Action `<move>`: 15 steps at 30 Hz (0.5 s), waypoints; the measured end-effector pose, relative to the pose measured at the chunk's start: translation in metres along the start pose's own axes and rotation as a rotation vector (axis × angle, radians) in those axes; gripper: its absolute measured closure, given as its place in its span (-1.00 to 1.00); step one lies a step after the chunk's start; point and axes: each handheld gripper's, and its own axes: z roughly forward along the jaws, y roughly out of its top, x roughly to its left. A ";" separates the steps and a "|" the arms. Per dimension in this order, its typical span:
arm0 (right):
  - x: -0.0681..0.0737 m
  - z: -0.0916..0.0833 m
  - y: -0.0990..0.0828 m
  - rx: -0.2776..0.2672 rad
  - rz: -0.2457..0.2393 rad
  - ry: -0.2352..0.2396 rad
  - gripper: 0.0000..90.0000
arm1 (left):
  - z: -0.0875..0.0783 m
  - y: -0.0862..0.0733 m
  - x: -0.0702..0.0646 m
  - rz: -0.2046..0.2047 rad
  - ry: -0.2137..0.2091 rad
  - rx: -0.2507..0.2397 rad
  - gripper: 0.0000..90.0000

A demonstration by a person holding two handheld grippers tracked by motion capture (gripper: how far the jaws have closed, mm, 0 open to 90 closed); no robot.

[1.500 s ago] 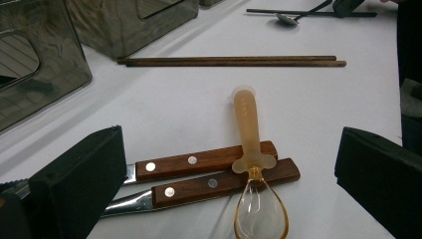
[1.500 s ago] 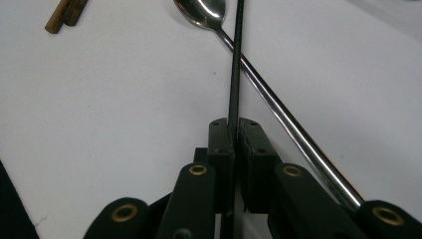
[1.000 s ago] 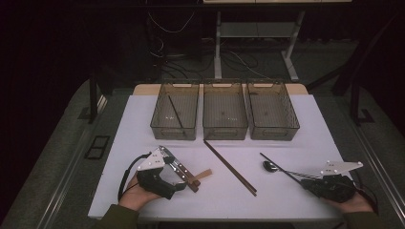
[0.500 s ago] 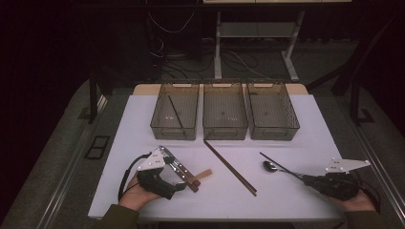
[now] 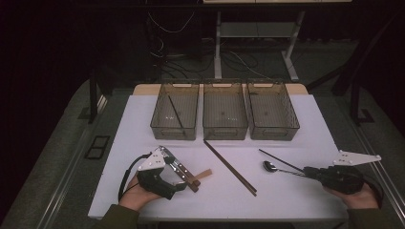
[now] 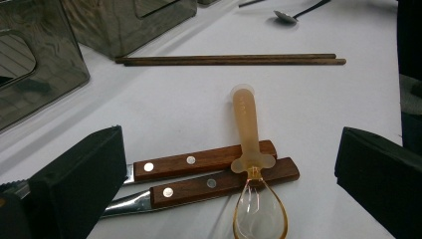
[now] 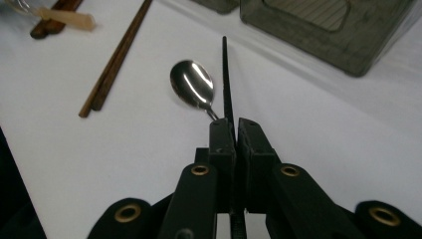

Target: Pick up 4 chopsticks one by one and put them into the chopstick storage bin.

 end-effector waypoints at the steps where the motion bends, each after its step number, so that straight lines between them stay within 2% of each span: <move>1: 0.000 -0.001 0.002 -0.007 0.004 0.005 0.90 | 0.000 0.000 0.000 0.000 0.000 0.002 -1.00; 15: 0.001 0.000 0.024 -0.085 0.008 0.044 0.90 | 0.001 0.000 0.000 0.000 0.000 0.005 -1.00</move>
